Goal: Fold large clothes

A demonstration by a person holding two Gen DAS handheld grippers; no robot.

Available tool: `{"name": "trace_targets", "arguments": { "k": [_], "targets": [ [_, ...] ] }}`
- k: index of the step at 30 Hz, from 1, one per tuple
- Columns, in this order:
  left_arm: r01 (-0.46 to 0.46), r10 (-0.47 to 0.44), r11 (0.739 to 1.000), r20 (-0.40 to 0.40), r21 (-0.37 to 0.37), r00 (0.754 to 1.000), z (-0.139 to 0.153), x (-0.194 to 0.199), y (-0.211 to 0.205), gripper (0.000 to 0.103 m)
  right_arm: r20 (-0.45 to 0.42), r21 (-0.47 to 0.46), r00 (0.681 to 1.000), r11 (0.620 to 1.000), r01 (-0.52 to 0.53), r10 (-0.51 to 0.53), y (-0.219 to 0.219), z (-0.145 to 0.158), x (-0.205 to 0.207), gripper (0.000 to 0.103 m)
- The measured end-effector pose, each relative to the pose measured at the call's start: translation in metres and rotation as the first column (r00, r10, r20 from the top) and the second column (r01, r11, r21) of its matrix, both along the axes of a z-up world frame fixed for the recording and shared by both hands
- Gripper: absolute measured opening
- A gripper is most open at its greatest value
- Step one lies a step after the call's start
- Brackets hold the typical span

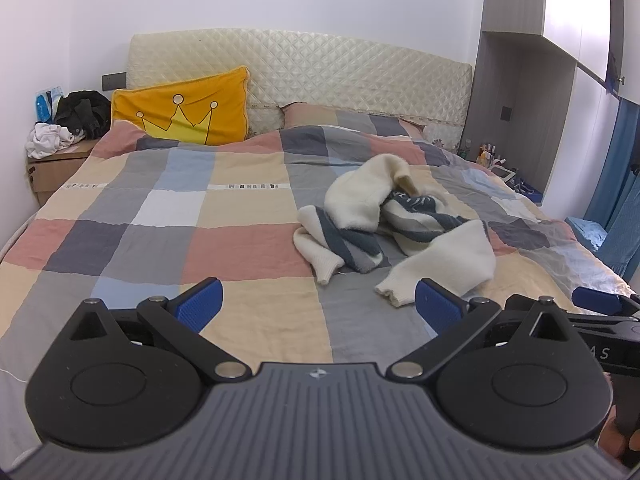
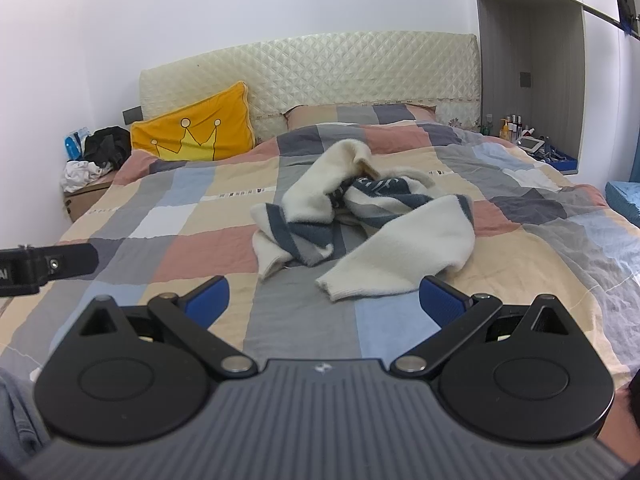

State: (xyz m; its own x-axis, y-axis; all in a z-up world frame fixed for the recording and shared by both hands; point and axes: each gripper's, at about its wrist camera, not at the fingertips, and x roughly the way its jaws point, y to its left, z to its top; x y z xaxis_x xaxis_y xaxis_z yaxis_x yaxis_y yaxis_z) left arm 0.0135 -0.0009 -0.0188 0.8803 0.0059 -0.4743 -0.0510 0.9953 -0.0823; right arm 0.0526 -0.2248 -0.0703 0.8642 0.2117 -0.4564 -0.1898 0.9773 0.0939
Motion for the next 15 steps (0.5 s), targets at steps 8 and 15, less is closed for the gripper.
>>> {"name": "trace_targets", "arguments": {
  "k": [8, 15],
  "targets": [
    [0.001, -0.001, 1.000, -0.001, -0.002, 1.000, -0.001, 0.000, -0.001, 0.103, 0.000, 0.001, 1.000, 1.000, 0.002, -0.002, 0.000, -0.002, 0.001, 0.103],
    [0.001, -0.001, 1.000, -0.005, -0.007, 1.000, -0.004, 0.009, -0.001, 0.103, -0.026, 0.022, 0.999, 0.999, 0.042, -0.042, -0.003, -0.013, 0.022, 0.103]
  ]
}}
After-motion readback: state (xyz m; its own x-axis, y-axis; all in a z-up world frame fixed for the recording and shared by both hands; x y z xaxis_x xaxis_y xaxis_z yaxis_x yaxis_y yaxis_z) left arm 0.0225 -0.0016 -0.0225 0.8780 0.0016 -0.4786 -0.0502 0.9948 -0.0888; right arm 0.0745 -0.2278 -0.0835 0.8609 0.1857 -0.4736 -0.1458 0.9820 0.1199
